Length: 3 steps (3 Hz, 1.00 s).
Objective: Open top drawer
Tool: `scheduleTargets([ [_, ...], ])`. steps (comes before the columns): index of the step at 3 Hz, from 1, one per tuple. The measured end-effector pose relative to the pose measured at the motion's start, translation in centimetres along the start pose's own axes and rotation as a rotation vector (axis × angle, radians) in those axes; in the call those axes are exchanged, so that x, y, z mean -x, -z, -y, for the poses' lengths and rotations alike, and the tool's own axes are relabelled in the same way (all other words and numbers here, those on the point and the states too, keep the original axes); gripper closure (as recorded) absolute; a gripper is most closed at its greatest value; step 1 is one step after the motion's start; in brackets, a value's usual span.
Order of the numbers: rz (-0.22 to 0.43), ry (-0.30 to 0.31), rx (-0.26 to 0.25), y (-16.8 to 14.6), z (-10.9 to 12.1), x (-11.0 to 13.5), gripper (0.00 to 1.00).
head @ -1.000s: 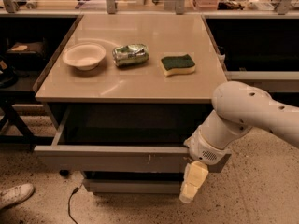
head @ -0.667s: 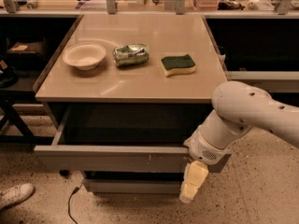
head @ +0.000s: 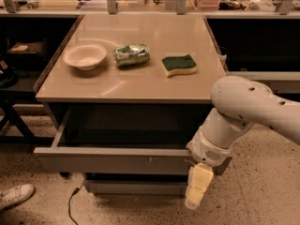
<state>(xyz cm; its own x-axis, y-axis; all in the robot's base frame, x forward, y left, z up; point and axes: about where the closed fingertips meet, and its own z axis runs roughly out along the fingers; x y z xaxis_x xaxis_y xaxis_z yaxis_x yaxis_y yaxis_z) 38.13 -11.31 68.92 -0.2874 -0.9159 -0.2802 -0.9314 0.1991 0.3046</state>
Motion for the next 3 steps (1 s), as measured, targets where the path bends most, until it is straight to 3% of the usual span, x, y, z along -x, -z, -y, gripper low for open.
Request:
scheduleTargets([
  [2, -0.008, -0.07, 0.082, -0.6, -3.8, -3.2, 0.0],
  [3, -0.008, -0.07, 0.082, -0.6, -3.8, -3.2, 0.0],
])
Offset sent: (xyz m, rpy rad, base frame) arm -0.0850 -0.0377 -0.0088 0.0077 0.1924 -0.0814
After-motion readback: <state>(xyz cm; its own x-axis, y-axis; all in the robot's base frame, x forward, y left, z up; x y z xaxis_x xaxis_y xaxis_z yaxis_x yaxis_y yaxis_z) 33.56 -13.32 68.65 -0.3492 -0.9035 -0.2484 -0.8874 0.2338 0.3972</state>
